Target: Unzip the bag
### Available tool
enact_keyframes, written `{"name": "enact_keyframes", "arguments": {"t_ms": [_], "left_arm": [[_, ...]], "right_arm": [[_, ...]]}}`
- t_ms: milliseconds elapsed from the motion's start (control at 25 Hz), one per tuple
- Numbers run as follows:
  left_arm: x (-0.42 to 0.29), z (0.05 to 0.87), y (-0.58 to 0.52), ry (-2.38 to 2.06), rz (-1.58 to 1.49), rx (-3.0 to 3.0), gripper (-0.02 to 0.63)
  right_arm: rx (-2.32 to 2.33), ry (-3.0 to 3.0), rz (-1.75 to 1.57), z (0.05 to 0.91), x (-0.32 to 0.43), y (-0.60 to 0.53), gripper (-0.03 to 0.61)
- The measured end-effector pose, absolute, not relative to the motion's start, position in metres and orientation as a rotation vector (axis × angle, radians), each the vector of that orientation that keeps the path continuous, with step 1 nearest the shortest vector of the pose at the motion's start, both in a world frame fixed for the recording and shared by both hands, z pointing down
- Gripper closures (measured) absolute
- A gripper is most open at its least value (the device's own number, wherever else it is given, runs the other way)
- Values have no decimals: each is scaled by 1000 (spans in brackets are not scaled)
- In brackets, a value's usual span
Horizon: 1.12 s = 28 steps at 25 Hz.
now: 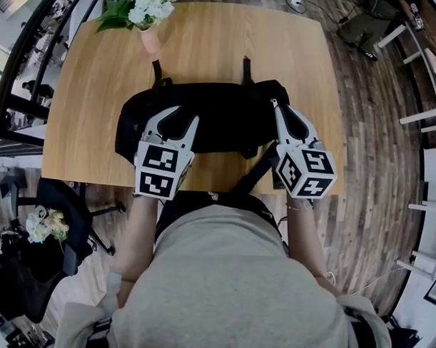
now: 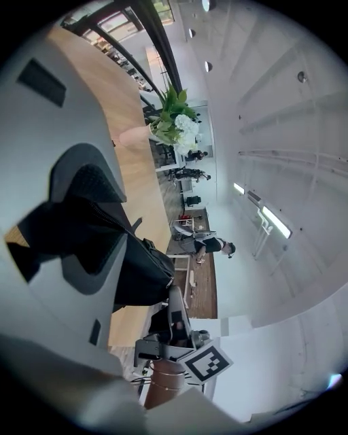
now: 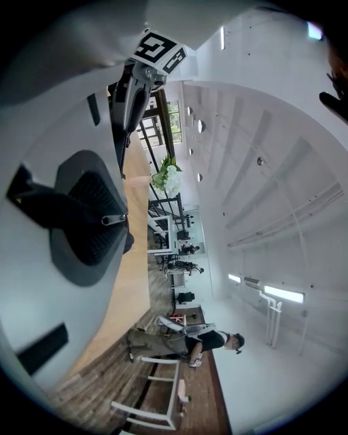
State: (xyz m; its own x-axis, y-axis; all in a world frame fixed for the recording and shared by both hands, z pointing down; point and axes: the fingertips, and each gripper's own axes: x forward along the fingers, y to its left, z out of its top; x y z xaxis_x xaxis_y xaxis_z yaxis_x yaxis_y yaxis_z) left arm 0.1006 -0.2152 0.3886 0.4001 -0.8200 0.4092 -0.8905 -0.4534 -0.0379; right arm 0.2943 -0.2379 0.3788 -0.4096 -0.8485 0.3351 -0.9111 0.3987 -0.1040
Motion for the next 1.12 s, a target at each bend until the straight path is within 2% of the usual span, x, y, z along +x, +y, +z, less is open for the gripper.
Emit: {"name": "enact_keyframes", "arguments": {"t_ms": [360, 760, 960, 1120], "left_arm": [[62, 373, -211, -1659, 394, 2352, 477], [84, 378, -196, -1582, 223, 2273, 479], [98, 382, -186, -1498, 249, 2307, 528], [106, 385, -179, -1467, 243, 2315, 557]], "right_arm": [[1428, -2555, 397, 367, 265, -228, 503], [1279, -2649, 413, 361, 229, -216, 479], [1165, -2674, 426, 367, 204, -191, 482], [1083, -2679, 406, 372, 187, -176, 519]]}}
